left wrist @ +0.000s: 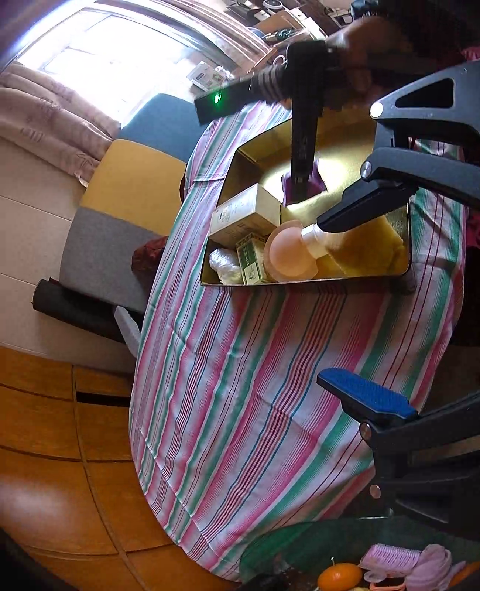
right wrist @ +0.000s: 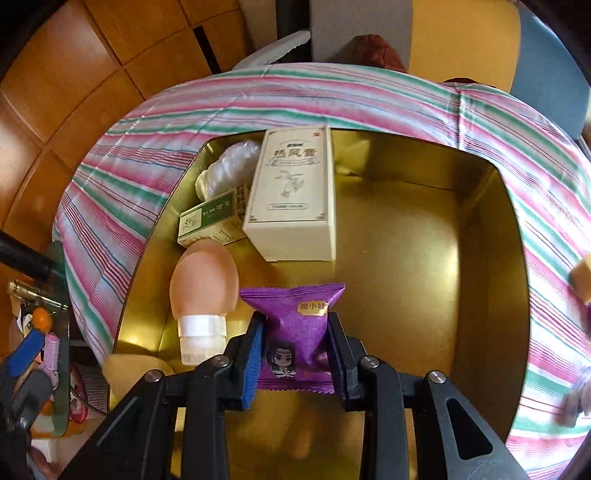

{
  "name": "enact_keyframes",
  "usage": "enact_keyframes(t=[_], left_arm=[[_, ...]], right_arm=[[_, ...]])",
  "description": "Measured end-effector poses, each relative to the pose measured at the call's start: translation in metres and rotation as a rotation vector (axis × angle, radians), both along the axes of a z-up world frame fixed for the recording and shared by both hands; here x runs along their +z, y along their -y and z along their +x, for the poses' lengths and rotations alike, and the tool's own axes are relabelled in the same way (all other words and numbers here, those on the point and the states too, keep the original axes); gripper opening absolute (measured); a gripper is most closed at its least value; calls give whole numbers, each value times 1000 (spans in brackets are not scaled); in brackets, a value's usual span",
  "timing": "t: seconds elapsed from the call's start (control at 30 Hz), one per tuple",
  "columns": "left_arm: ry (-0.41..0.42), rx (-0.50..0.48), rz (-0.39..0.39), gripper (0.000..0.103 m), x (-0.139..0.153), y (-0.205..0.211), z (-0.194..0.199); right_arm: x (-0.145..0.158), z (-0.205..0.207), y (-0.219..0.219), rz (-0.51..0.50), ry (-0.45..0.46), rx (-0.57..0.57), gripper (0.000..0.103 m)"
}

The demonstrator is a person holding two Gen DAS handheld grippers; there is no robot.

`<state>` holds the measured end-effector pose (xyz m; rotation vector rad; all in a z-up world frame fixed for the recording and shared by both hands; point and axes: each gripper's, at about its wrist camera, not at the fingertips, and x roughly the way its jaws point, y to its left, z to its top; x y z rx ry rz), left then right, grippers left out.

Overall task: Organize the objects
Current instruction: 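Lower the purple packet into the tray and open the right gripper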

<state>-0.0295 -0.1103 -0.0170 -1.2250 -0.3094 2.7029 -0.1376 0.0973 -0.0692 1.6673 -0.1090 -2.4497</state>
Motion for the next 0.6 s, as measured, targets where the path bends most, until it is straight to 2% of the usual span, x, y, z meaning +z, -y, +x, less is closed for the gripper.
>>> enact_keyframes(t=[0.27,0.6], left_arm=[[9,9,5,76,-1,1,-1],[20,15,5,76,-3,2,-4]], right_arm=[[-12,-12,12,40,13,0,32],[-16,-16,15,36,19,-3,37]])
